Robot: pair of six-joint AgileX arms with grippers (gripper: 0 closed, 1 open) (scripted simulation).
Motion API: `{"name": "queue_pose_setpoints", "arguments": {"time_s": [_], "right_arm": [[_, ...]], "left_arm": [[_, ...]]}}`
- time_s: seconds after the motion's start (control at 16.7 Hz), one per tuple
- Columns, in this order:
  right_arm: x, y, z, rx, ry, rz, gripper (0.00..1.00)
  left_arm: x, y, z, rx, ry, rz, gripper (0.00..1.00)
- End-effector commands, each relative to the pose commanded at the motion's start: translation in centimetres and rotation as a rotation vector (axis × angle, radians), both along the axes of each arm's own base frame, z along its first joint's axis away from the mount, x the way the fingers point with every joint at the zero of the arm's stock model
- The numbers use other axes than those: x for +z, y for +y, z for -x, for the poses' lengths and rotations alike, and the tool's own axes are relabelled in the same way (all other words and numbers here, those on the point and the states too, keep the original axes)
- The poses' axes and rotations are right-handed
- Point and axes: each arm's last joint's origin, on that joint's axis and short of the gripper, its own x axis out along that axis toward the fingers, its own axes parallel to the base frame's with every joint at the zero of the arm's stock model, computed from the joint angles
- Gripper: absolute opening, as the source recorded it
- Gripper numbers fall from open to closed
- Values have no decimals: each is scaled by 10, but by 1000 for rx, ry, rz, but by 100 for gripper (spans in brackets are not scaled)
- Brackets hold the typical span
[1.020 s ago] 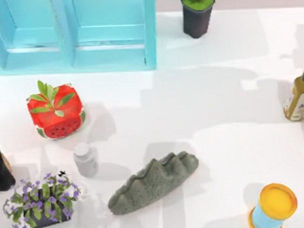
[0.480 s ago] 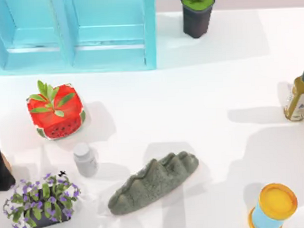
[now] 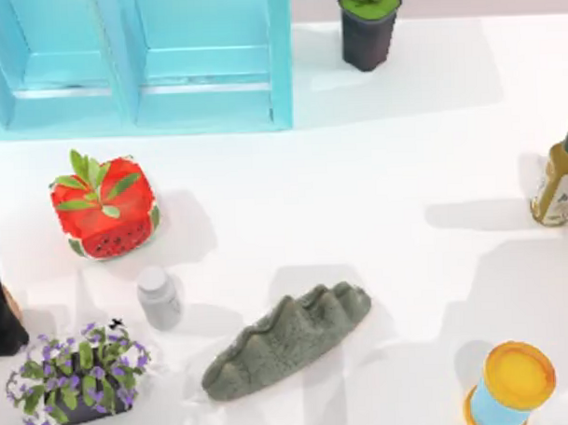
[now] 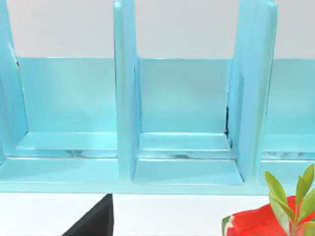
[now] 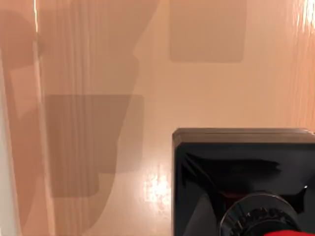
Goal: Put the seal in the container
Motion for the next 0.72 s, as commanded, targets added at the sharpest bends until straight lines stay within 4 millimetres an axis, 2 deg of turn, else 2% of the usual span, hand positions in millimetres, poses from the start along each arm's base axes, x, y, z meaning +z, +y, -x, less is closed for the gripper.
{"name": "queue_pose_setpoints", "arguments": {"time_s": [0.3,0.42,0.6,0.72], "right_arm": [[-46,0,-3,-1,-7,4,0],[-53,0,-3,-1,-6,3,0],[-53,0,-3,-1,-6,3,0],[-53,0,-3,-1,-6,3,15]], "left_arm": [[0,0,0,0,0,0,100],[0,0,0,0,0,0,100],[0,0,0,0,0,0,100],[0,0,0,0,0,0,100]]}}
